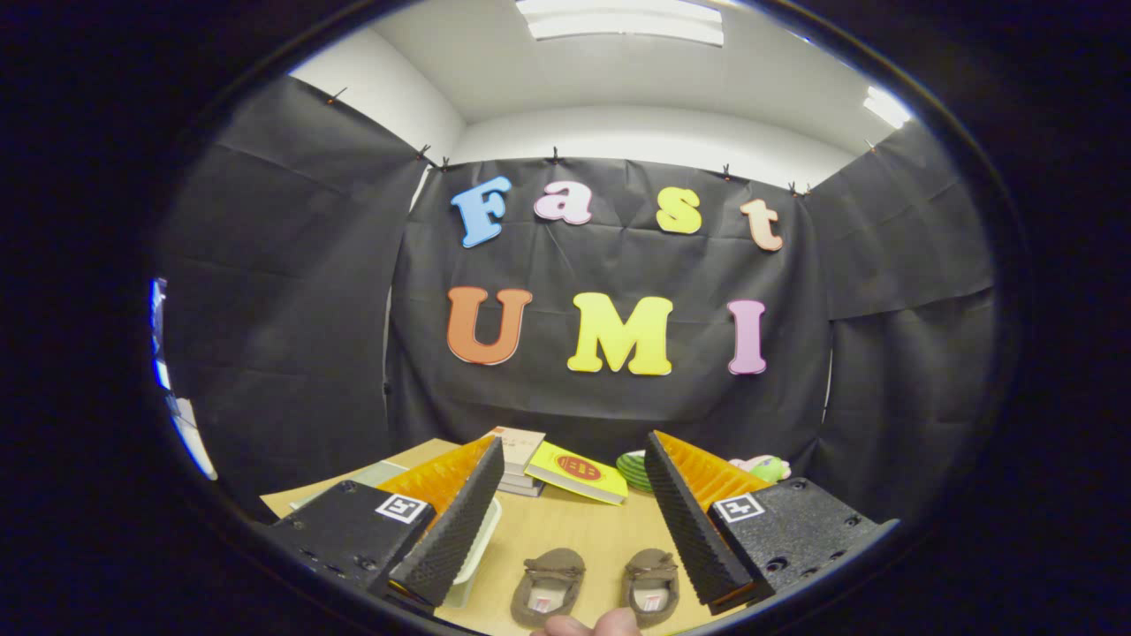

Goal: Open the storage box then place both shoes into the box .Put the left shoe in first, then the right shoe, with the right side of both shoes facing outward in a uniform manner.

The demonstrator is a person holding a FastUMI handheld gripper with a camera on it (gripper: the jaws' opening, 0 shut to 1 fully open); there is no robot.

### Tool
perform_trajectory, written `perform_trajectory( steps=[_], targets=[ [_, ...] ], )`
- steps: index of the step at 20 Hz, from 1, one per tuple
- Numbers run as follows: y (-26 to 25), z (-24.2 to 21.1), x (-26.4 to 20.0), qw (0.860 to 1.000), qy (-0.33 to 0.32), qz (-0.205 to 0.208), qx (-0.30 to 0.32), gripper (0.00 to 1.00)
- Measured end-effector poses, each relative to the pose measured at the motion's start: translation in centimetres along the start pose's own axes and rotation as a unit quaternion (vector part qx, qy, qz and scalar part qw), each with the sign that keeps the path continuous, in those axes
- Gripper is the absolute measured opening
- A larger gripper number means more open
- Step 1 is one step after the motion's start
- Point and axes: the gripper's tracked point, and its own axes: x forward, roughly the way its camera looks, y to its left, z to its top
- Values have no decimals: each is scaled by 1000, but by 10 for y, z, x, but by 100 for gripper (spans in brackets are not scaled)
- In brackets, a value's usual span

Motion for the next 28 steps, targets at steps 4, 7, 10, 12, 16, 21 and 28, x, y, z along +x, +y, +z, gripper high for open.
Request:
perform_trajectory(
  steps=[4,7,10,12,16,21,28],
  targets=[
    [-11,3,-4,1000,3,18,4,100],
    [-16,-6,-3,999,21,42,1,100],
    [-12,-19,-3,995,52,85,2,100],
    [-8,-26,-4,990,74,118,26,100],
    [3,-49,-4,966,133,199,99,100],
    [29,-100,-9,911,226,296,175,100],
    [71,-164,5,800,359,353,326,99]
  ],
)
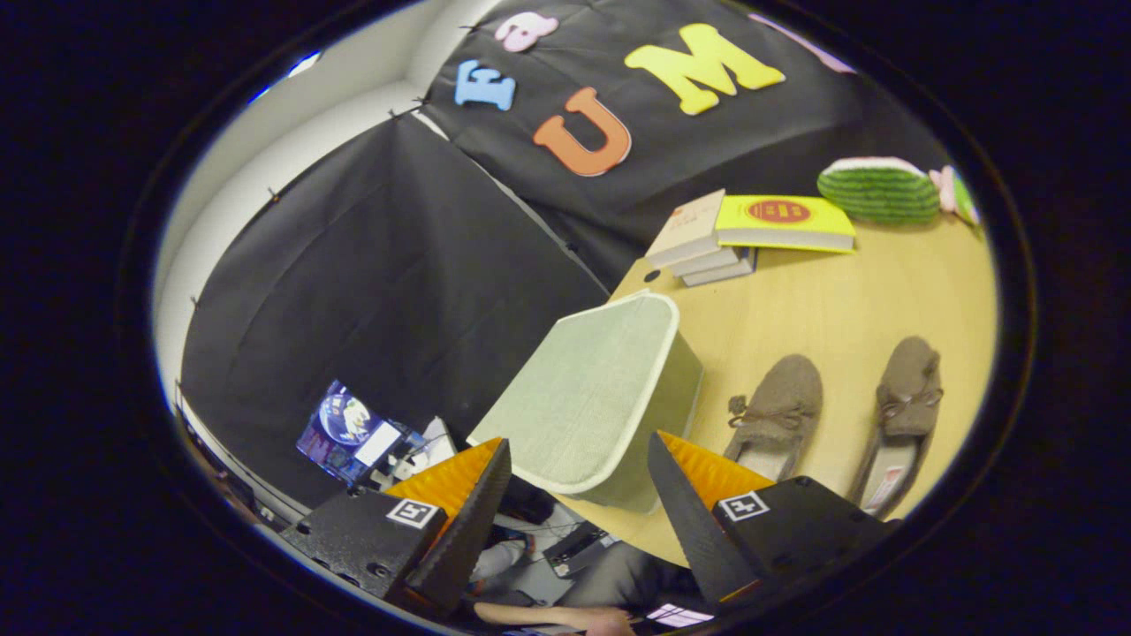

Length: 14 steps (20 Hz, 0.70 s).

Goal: Open the storage box then place both shoes into the box .Put the left shoe in first, then the right shoe, with the right side of both shoes facing outward in a uniform manner.

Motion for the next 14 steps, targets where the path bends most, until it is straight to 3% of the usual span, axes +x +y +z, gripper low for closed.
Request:
perform_trajectory(
  steps=[6,12,14],
  targets=[
    [-24,0,54,993,35,38,106,88],
    [-26,9,85,976,52,80,194,79],
    [-26,12,88,974,47,81,208,56]
  ],
)
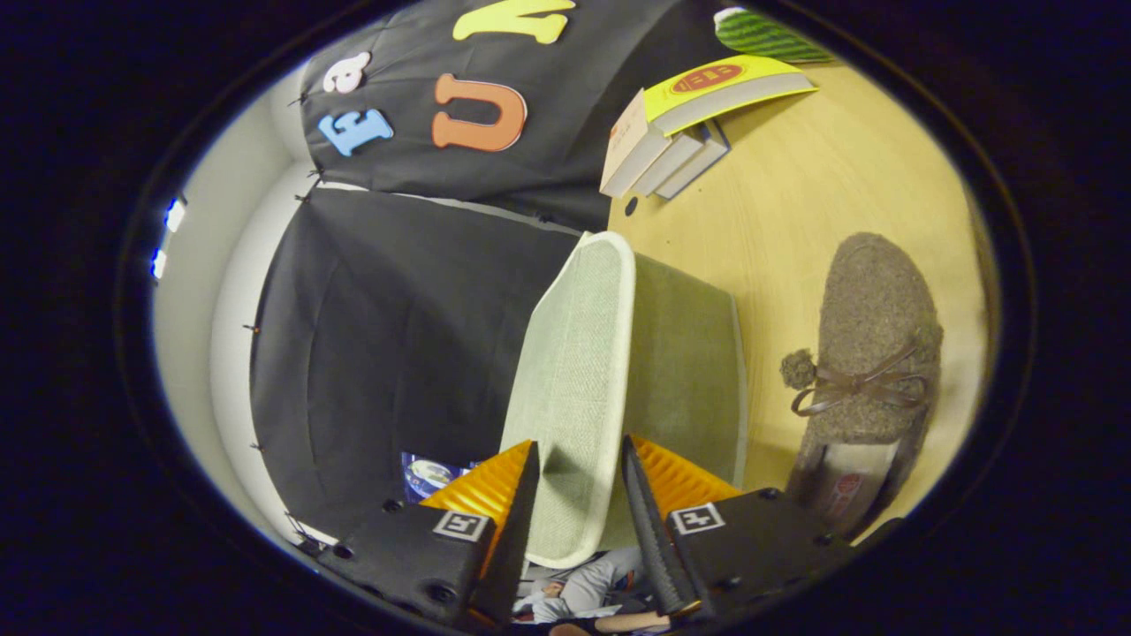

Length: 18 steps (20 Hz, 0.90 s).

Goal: Open the storage box then place both shoes into the box .Put the left shoe in first, then the right shoe, with the right side of both shoes facing outward in a uniform manner.

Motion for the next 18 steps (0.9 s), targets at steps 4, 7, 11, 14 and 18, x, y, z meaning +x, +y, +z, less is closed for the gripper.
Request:
perform_trajectory(
  steps=[4,7,11,14,18],
  targets=[
    [21,11,-8,999,-31,5,12,8],
    [53,11,-12,999,-43,13,2,6],
    [117,8,-6,998,-58,24,-30,6],
    [161,1,15,997,-56,13,-60,6],
    [208,-22,63,994,-33,-4,-101,6]
  ],
)
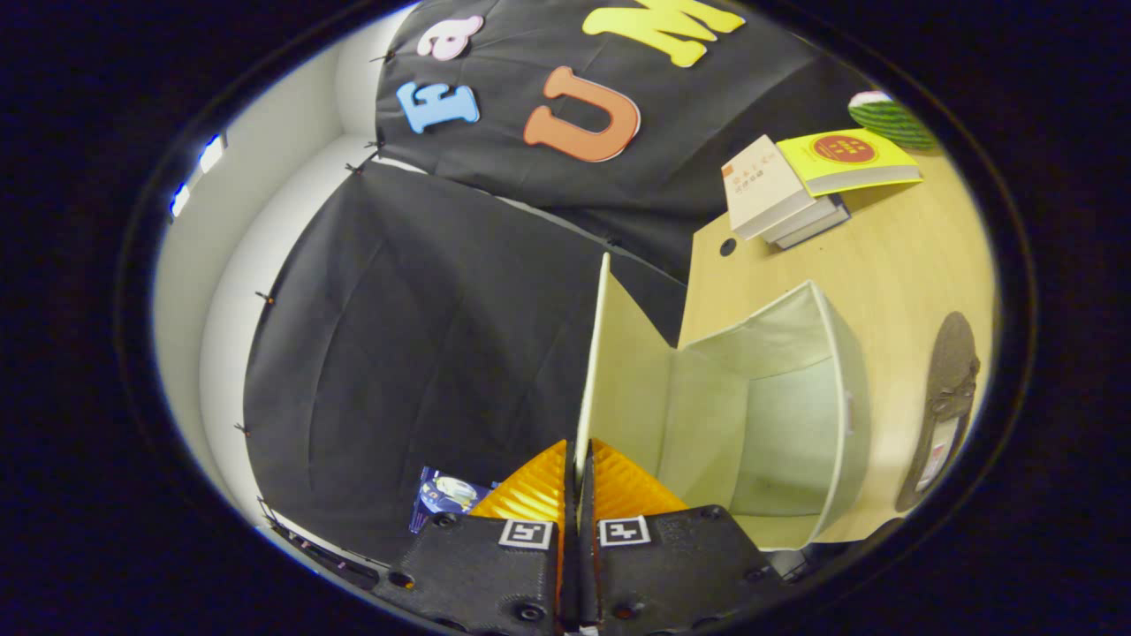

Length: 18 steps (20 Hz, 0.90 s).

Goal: Open the storage box then place both shoes into the box .Put the left shoe in first, then the right shoe, with the right side of both shoes facing outward in a uniform manner.

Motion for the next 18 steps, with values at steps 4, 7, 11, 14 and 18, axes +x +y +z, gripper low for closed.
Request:
perform_trajectory(
  steps=[4,7,11,14,18],
  targets=[
    [35,-28,51,999,28,-18,-40,6],
    [49,-45,89,997,39,-28,-58,6],
    [56,-77,128,994,80,-35,-61,14],
    [63,-83,136,993,78,-32,-80,44],
    [55,-61,116,989,26,-60,-131,83]
  ],
)
